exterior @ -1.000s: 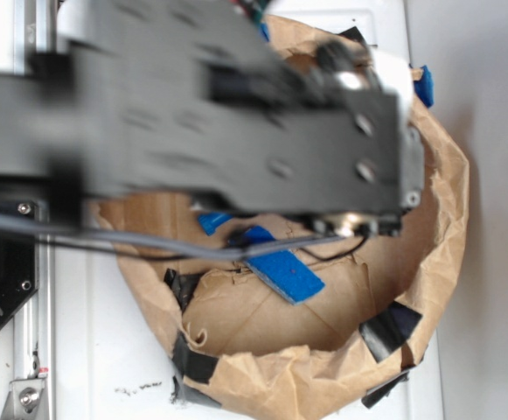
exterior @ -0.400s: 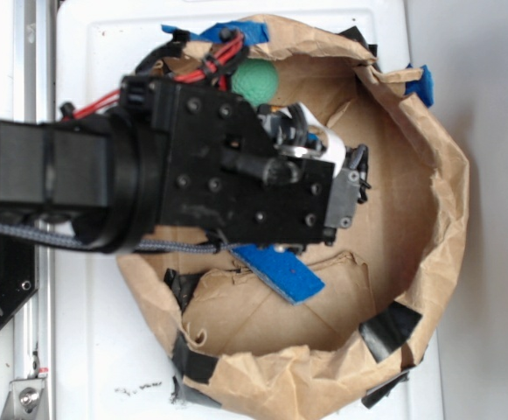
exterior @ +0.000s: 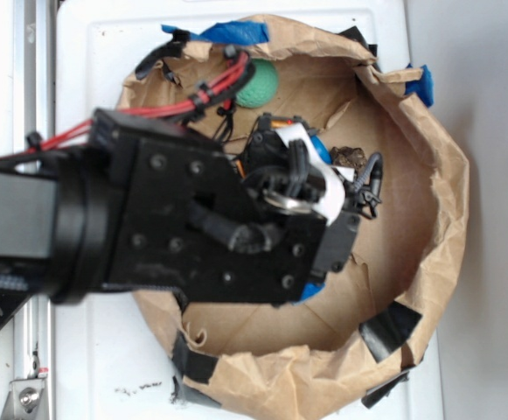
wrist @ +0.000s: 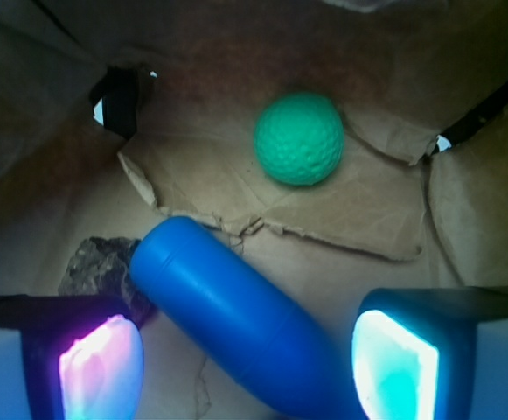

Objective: Grab the green ball.

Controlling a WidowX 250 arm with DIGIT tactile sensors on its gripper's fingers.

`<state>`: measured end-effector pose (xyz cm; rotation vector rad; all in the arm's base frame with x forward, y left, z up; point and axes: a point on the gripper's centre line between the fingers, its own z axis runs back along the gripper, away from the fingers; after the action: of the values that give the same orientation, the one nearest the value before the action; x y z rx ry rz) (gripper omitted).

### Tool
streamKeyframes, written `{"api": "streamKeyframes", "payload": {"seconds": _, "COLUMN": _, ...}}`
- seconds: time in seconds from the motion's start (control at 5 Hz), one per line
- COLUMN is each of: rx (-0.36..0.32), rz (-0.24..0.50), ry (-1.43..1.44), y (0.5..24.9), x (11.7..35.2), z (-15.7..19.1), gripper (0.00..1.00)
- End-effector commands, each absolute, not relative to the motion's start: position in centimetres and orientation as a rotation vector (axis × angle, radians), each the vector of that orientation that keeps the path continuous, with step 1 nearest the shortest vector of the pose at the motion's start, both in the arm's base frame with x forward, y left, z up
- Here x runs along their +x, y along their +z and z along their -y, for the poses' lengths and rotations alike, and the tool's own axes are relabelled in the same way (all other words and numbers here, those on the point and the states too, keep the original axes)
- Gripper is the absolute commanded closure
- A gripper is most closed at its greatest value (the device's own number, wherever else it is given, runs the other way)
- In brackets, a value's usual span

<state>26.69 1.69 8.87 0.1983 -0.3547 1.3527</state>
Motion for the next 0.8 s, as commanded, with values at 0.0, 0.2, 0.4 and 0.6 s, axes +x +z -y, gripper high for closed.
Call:
{"api": "streamKeyframes", "payload": {"seconds": 0.0, "rx": 0.171, "rz": 0.431, "ry": 1.367, "y": 10.0, "x": 26.7, "z": -2.6, "gripper": 0.00}}
{"api": "streamKeyframes", "payload": {"seconds": 0.2, "rx": 0.218, "rz": 0.462, "ry": 1.379, "y": 9.1, "x": 26.5, "z": -3.6, "gripper": 0.00}}
{"api": "streamKeyframes", "payload": {"seconds": 0.4, "rx": 0.250, "rz": 0.468, "ry": 1.396, "y": 8.3, "x": 26.3, "z": -5.0, "gripper": 0.00}}
{"api": "streamKeyframes", "payload": {"seconds": 0.6, "rx": 0.259, "rz": 0.469, "ry": 1.426, "y": 7.5, "x": 26.2, "z": -7.1, "gripper": 0.00}}
